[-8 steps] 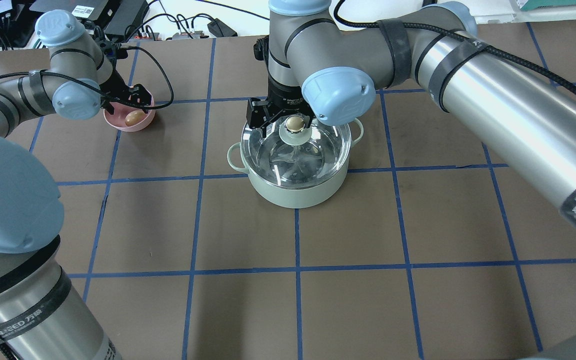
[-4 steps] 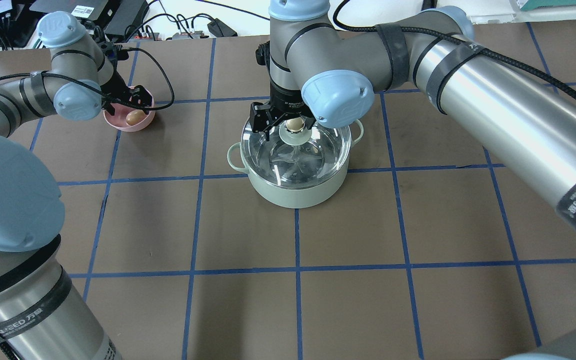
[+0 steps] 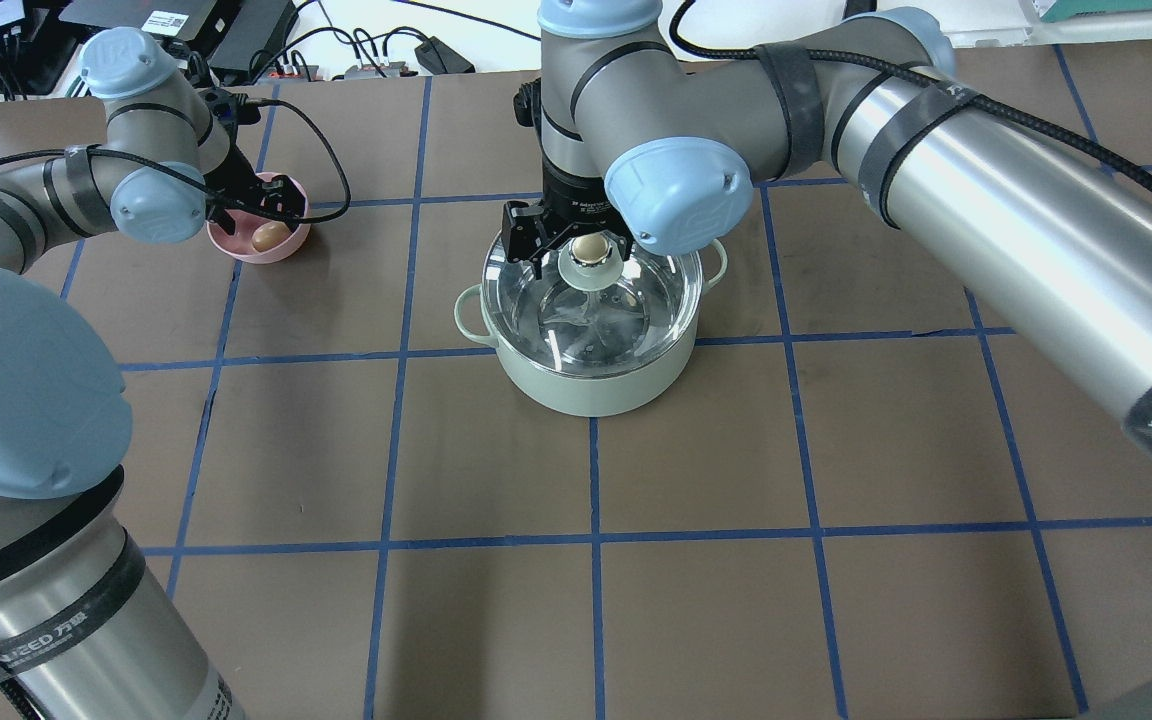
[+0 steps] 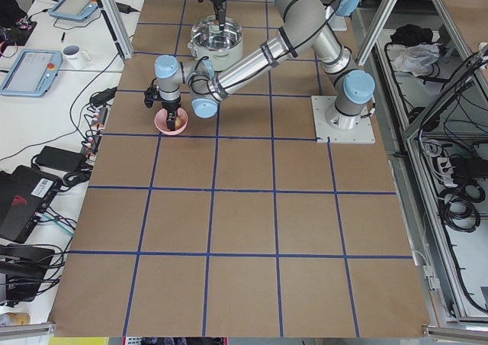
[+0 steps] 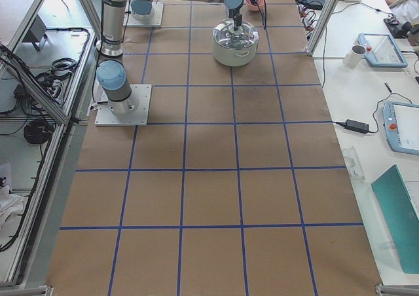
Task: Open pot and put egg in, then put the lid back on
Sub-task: 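Grasp the glass lid knob with the right gripper while the left gripper grasps the egg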
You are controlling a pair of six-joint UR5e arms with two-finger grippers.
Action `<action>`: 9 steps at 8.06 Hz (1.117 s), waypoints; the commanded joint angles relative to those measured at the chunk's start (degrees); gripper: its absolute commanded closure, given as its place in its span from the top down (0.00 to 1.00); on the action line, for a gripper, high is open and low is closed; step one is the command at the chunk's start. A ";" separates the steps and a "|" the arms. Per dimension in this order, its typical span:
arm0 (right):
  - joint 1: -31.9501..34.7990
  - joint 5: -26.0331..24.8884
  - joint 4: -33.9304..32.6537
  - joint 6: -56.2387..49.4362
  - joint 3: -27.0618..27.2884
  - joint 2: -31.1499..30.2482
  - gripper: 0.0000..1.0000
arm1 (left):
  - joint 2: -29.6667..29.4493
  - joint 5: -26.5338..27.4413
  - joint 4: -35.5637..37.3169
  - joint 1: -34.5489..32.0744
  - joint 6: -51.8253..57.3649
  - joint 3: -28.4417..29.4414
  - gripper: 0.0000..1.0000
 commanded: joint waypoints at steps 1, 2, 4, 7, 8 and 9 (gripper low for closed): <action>0.00 0.05 -0.16 0.30 0.00 0.53 0.97 | -0.07 -0.08 -0.07 0.00 0.05 0.00 0.42; 0.00 0.06 -0.16 0.38 0.00 0.62 0.86 | -0.07 -0.17 -0.07 0.00 0.05 0.00 0.40; -0.09 -0.29 -0.07 1.08 0.09 0.44 0.72 | -0.07 -0.08 -0.07 0.00 0.05 0.00 0.35; -0.09 -1.70 0.10 5.56 0.00 -0.26 0.01 | 4.39 0.27 -0.94 0.00 -0.13 0.00 0.34; -0.09 -1.53 0.19 5.57 0.00 -0.26 0.00 | 7.19 0.36 -3.64 0.00 -1.00 0.00 0.34; -0.52 -1.09 0.28 5.57 -0.52 -0.96 0.00 | 10.62 0.36 -6.28 -0.43 -2.40 0.00 0.34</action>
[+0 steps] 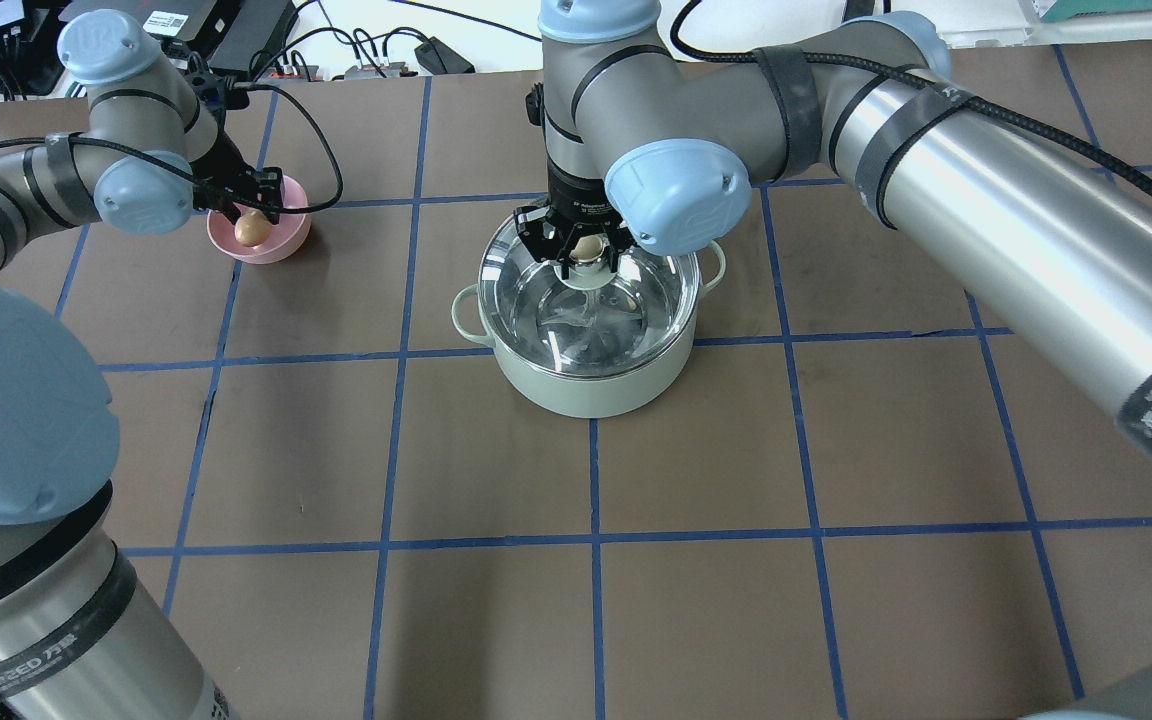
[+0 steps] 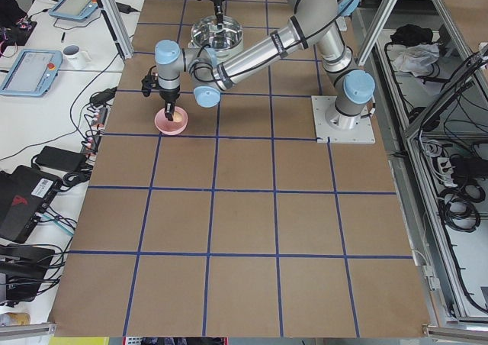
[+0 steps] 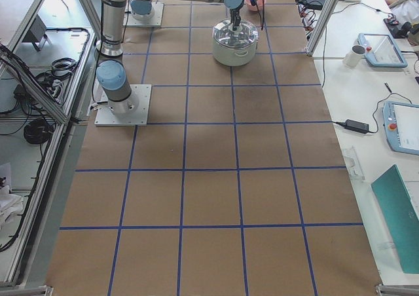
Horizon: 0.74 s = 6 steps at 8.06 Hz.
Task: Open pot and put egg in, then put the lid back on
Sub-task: 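Lift the glass lid off with the right gripper while the left lifts the egg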
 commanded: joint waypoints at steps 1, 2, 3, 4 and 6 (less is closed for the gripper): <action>-0.94 0.47 0.34 0.25 -0.50 -2.95 0.00 | 8.79 0.05 -7.17 -0.96 -4.66 -0.11 0.34; -1.64 0.12 1.47 0.34 -0.50 -5.15 0.00 | 10.31 -0.13 -9.03 -1.05 -4.34 -0.28 0.34; -3.91 -0.23 3.05 0.08 -0.50 -7.00 0.00 | 9.97 -0.39 -8.70 -1.05 -4.16 -0.28 0.34; -7.67 -0.40 4.54 -0.53 -0.50 -9.10 0.00 | 9.97 -0.39 -8.43 -1.05 -3.99 -0.20 0.34; -17.41 -0.23 11.12 -6.04 -0.50 -14.12 0.00 | 9.53 -0.39 -8.34 -0.96 -3.81 0.24 0.35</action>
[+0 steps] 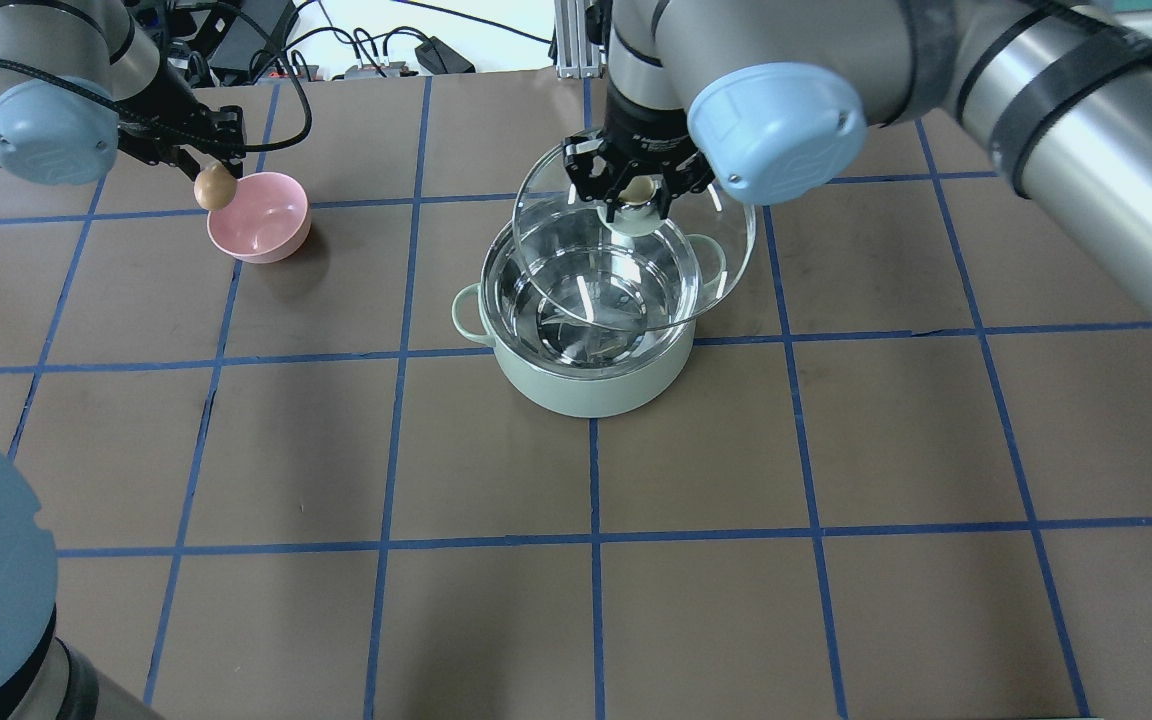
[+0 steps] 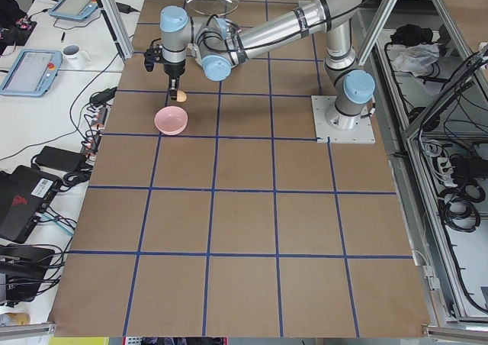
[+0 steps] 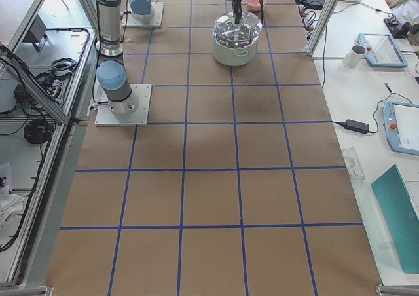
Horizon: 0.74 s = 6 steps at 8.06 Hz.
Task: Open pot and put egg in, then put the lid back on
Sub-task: 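Lift the glass lid off with the right gripper while the left lifts the egg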
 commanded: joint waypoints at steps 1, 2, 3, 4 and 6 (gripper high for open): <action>-12.74 -0.64 8.64 -7.60 -0.01 -4.85 0.00 | -0.25 -0.12 0.06 0.04 0.12 0.55 0.35; -15.48 -1.35 9.37 -10.94 -0.01 -4.95 0.00 | -0.34 -0.12 0.06 0.04 0.04 0.46 0.35; -16.81 -1.70 9.55 -11.84 0.08 -4.86 0.00 | -0.34 -0.12 0.06 -0.05 -0.92 0.37 0.35; -17.17 -3.27 9.99 -12.89 0.52 -4.86 0.00 | 0.09 -0.12 0.06 -0.31 -1.71 0.37 0.35; -17.26 -4.34 10.87 -14.49 0.52 -5.21 0.00 | 1.76 -0.12 0.06 -4.94 -5.21 0.64 0.37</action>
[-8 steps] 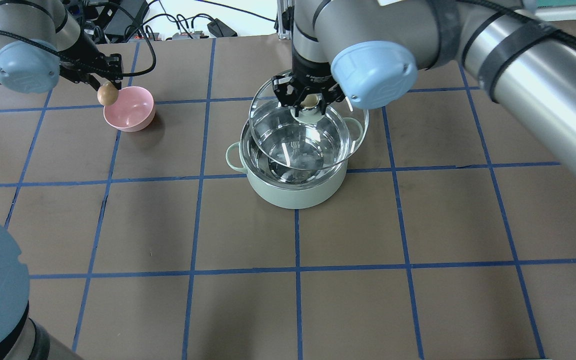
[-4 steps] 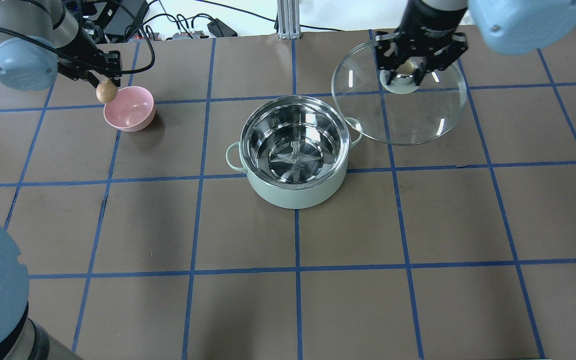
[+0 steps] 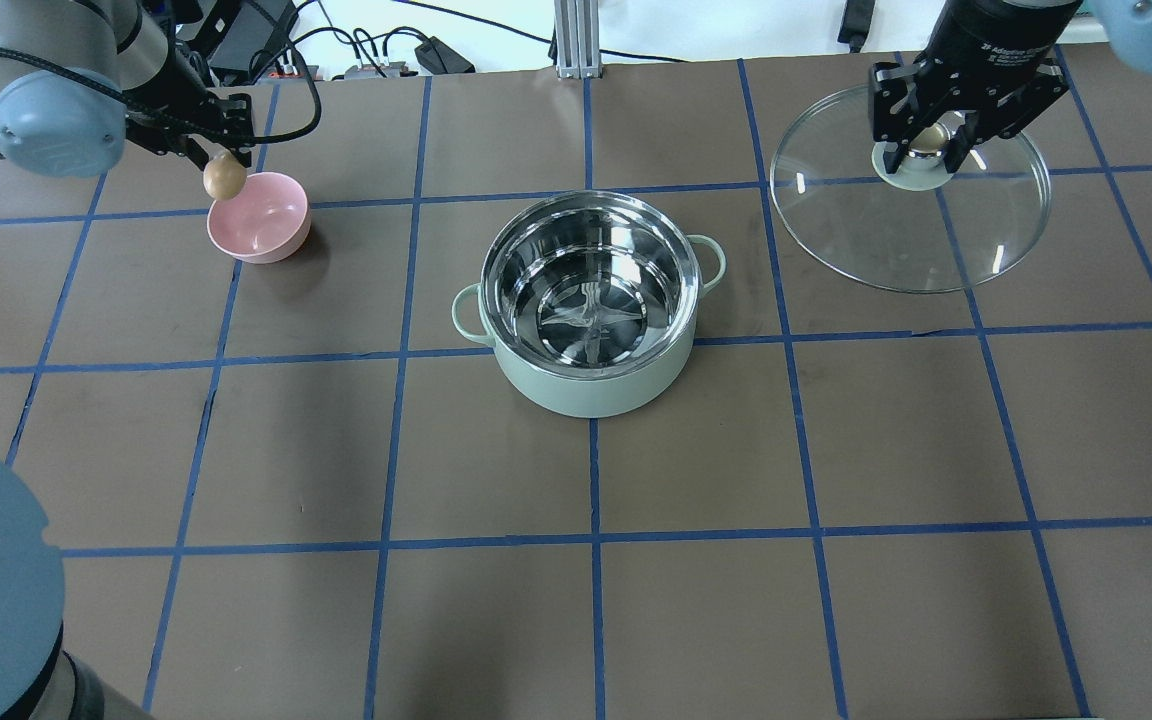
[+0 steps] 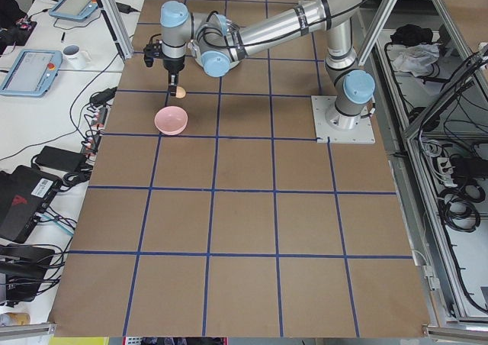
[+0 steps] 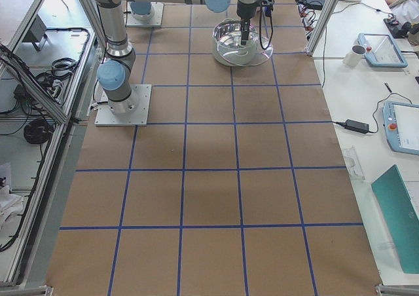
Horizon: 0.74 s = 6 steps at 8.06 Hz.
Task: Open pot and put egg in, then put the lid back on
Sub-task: 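Lift the glass lid off with the right gripper while the left lifts the egg, then carry the egg with the left gripper over the open pot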
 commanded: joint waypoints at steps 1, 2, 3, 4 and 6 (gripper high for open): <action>-0.37 -1.07 0.90 -1.36 0.16 -0.20 0.00 | 2.10 -0.09 0.00 -6.67 -7.42 0.25 0.37; -0.45 -1.07 0.99 -1.45 0.16 -0.20 0.00 | 3.06 -0.09 0.00 -10.27 -10.86 0.43 0.38; -0.45 -1.07 0.99 -1.45 0.25 -0.20 0.00 | 3.51 0.26 0.00 -14.66 -12.02 0.43 0.38; -0.45 -1.07 1.08 -1.45 0.25 -0.20 0.00 | 3.68 0.00 0.96 -19.66 -14.91 0.43 0.38; -0.45 -1.25 1.16 -1.45 0.25 -0.20 0.00 | 2.72 0.00 0.97 -29.34 -25.51 0.34 0.37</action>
